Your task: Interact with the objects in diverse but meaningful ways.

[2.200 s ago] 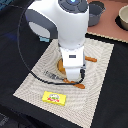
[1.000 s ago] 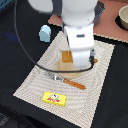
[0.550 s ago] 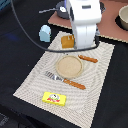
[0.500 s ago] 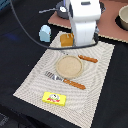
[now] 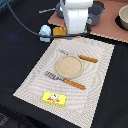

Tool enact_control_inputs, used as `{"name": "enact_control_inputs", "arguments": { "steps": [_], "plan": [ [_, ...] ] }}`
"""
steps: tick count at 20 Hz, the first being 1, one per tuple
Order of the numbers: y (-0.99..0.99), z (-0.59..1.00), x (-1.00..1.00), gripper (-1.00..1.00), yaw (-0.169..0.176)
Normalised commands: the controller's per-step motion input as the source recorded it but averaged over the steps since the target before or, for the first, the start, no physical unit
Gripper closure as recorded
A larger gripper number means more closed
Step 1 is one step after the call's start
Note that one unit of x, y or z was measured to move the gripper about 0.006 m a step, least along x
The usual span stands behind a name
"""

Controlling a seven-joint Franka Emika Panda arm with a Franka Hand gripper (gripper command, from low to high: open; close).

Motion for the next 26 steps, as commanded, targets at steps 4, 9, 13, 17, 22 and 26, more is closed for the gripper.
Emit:
{"name": "enact_control_inputs", "arguments": {
  "steps": [4,9,13,17,22,26],
  "plan": [
    [0.0,0.0,-0.58,1.0,0.0],
    [0.0,0.0,-0.53,1.0,0.0],
    [0.0,0.0,-0.5,1.0,0.0],
    [0.0,-0.15,-0.69,1.0,0.0],
    [-0.07,-0.53,-0.88,1.0,-0.001],
    [-0.14,-0.55,-0.93,1.0,-0.013]
  ]
}}
